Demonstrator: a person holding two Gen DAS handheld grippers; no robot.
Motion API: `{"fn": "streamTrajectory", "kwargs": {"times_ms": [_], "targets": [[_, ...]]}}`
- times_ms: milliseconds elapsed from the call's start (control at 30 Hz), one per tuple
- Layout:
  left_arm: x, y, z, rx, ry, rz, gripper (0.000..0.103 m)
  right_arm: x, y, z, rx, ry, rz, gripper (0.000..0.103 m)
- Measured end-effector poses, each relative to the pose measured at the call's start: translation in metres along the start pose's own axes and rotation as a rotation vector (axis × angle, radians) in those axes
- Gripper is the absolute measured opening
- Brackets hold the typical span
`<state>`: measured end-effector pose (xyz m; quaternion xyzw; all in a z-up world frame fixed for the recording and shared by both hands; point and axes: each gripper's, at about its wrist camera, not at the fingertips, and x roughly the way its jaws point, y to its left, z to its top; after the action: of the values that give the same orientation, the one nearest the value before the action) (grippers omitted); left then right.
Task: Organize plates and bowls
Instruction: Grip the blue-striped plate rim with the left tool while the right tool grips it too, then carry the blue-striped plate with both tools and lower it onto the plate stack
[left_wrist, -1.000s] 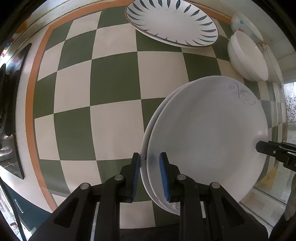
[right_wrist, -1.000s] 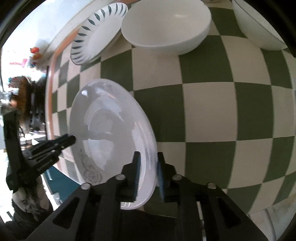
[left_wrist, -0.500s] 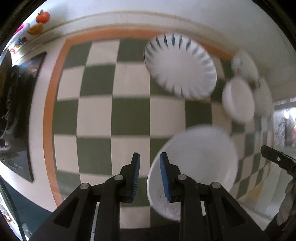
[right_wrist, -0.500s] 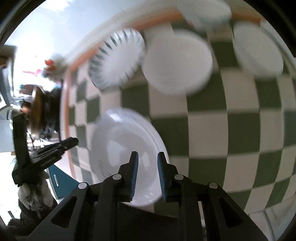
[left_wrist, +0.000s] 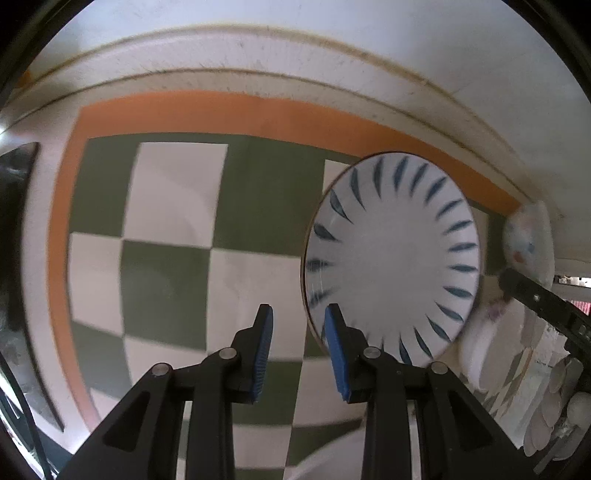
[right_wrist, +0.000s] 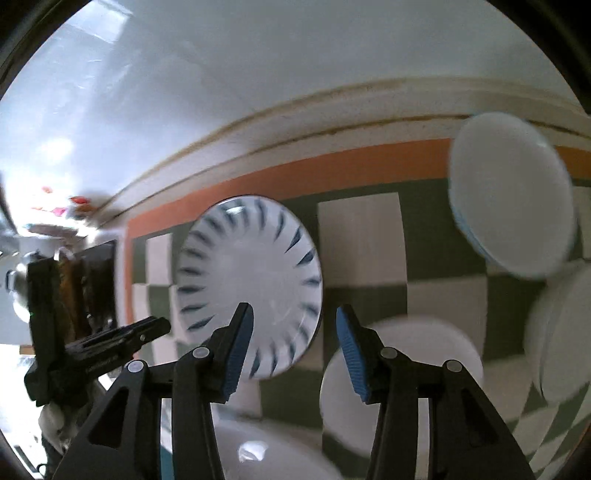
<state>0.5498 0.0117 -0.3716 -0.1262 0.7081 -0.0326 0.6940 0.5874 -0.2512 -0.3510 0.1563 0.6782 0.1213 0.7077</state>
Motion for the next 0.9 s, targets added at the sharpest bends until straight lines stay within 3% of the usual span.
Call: {"fn": "streamTrajectory", "kwargs": {"times_ms": [133, 200, 233, 533, 900], "targets": [[0.015, 0.0, 0.01, 0.007, 0.001, 0.003, 0.021, 0.03, -0.011, 0.017, 0.02, 0.051, -0.018, 0.034], [0.017, 0.0, 0.012, 0.015, -0.008, -0.021, 0.014, 0.042, -0.015, 0.023, 0.038, 0.073, -0.015, 0.011], [0.017, -0.002, 0.012, 0.022, -0.011, -0.023, 0.011, 0.045, -0.017, 0.024, 0.039, 0.078, -0.001, 0.009], [0.008, -0.008, 0.004, 0.037, -0.042, 0.012, 0.011, 0.046, -0.013, 0.018, -0.011, 0.058, -0.001, 0.007], [-0.038, -0.011, -0.029, 0.056, -0.106, 0.002, 0.011, -0.002, 0.002, -0.002, -0.051, 0.005, 0.041, 0.006]]}}
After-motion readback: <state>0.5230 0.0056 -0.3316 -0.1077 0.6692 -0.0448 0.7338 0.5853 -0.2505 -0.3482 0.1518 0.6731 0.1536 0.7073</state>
